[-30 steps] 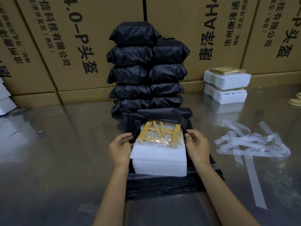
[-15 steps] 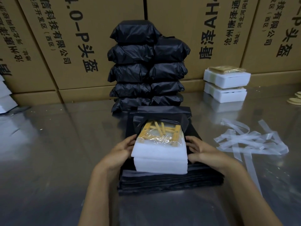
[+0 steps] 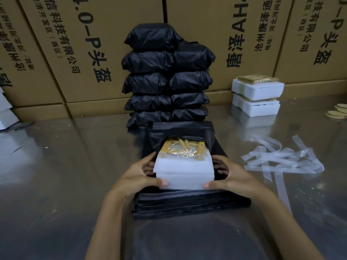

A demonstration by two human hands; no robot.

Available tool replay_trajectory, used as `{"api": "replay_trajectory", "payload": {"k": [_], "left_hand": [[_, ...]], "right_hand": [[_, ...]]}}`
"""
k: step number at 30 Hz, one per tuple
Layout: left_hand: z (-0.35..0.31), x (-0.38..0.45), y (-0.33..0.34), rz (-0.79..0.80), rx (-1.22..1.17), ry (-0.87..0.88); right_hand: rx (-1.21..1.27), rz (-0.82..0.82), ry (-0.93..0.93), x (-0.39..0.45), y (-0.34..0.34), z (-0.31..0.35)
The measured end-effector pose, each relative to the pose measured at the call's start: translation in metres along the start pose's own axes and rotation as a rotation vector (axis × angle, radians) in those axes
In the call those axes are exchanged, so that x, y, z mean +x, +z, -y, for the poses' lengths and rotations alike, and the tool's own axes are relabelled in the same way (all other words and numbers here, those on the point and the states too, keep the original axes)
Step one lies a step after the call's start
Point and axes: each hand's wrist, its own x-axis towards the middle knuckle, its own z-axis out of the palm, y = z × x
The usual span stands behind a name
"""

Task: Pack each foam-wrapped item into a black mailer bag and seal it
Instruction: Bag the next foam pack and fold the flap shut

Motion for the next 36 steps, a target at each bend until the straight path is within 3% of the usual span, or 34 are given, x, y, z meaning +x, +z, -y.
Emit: {"api": "replay_trajectory", "payload": {"k": [8,14,18,23,25,27,30,31,32,36], "left_hand": [[0.008,0.030,0.035,-0.509,0.109,0.121],[-0.006,0.029,0.060,-0.667,0.369,0.090],[-0.016,0.019,0.059,-0.683,0.469,0.057],[-0.028,0.001,0.056,-0.656,0.771,-0.081],[-0.031,-0.004,0.056,-0.677,0.787,-0.081],[-0.038,-0.008,0.059,-0.711,0.665,0.010],[-0.047,-0.010,0.068,-0.804,0.488,0.212],[-0.050,-0.010,0.072,-0.806,0.410,0.246],[-0.050,-0.010,0.076,-0.779,0.322,0.245],[-0.042,-0.004,0.074,-0.609,0.117,0.067]], "right_hand": [[-0.020,-0.524,-0.019,0.022,0.022,-0.005],[-0.081,-0.728,-0.011,0.028,0.022,-0.006],[-0.150,-0.733,-0.065,0.022,0.020,-0.002],[-0.219,-0.657,-0.016,0.009,0.016,0.004],[-0.167,-0.654,-0.001,0.002,0.015,0.007],[0.093,-0.636,-0.020,-0.001,0.015,0.011],[0.662,-0.466,-0.021,0.001,0.021,0.020],[0.727,-0.412,-0.007,0.004,0.023,0.021],[0.678,-0.384,0.008,0.006,0.025,0.020],[0.054,-0.487,0.002,0.008,0.029,0.019]]}}
